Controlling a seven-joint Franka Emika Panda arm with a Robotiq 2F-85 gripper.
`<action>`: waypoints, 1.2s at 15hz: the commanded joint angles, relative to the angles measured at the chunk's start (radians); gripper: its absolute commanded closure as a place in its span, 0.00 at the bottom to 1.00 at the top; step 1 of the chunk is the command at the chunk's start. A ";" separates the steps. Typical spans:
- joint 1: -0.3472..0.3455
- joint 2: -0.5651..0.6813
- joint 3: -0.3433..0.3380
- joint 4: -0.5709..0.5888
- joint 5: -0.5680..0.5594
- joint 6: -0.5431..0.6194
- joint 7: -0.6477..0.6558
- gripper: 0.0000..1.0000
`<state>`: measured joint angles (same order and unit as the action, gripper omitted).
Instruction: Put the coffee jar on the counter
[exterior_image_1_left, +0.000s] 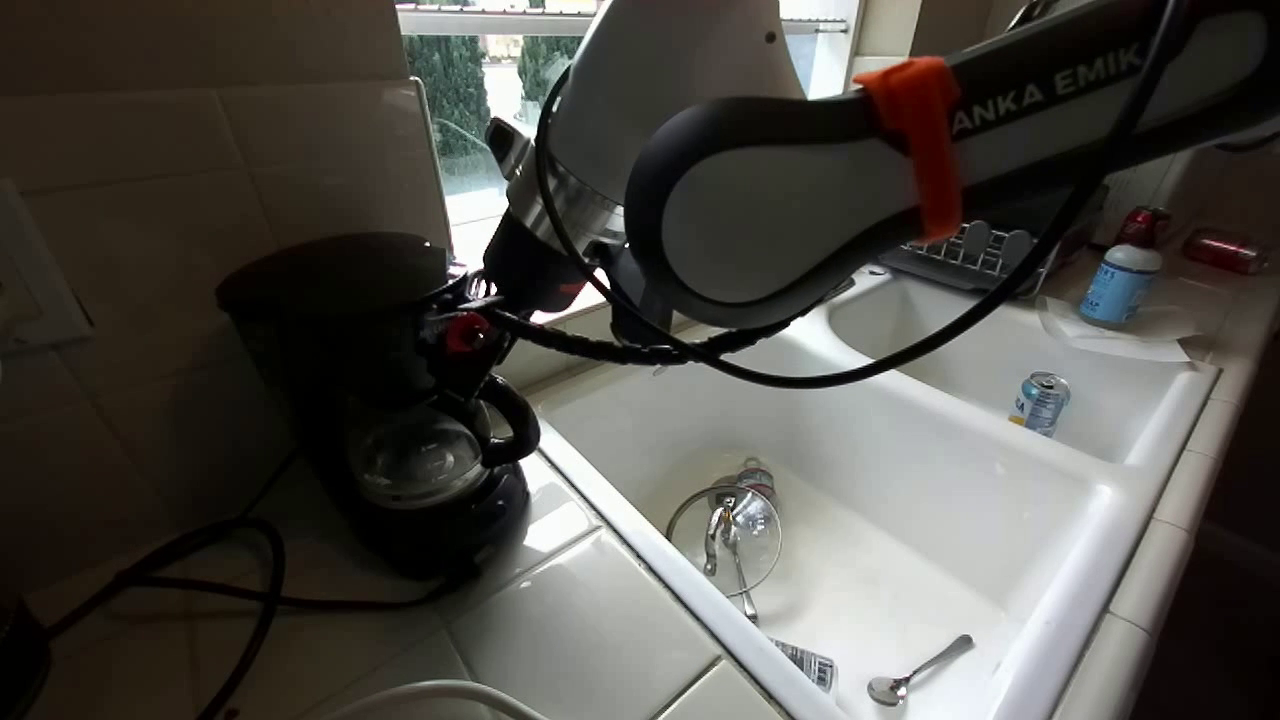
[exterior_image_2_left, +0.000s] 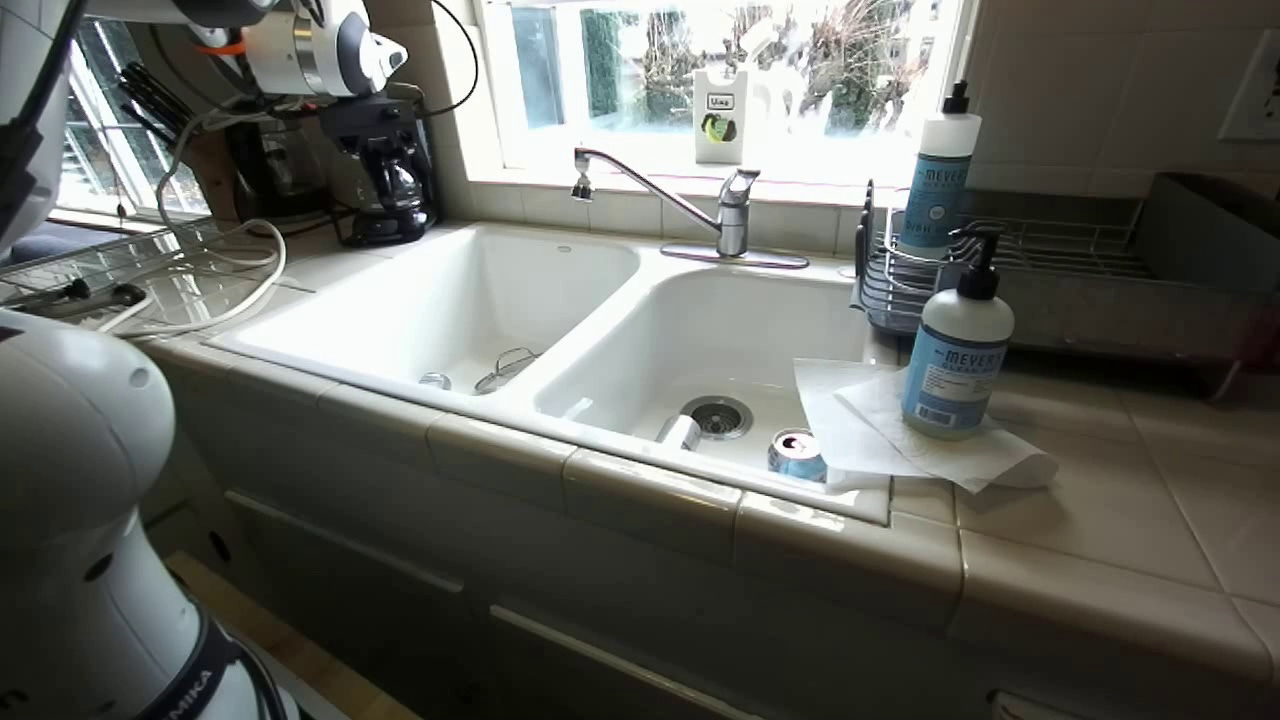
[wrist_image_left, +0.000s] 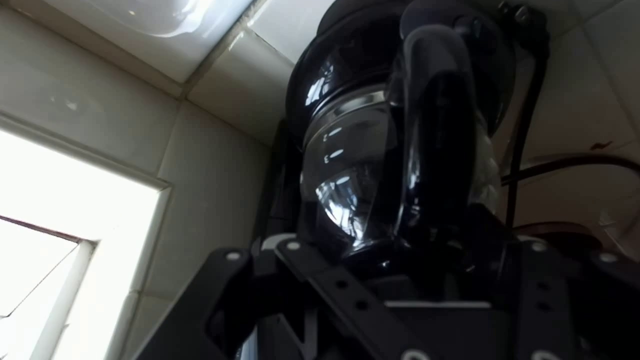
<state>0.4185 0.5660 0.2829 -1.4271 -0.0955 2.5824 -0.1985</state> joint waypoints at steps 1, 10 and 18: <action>-0.021 0.023 0.029 -0.014 0.026 0.065 -0.039 0.33; -0.057 -0.012 0.068 -0.061 0.073 0.039 -0.027 0.82; -0.080 -0.040 0.090 -0.092 0.076 -0.008 -0.045 0.45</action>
<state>0.3610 0.5649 0.3543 -1.4623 -0.0386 2.6105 -0.2209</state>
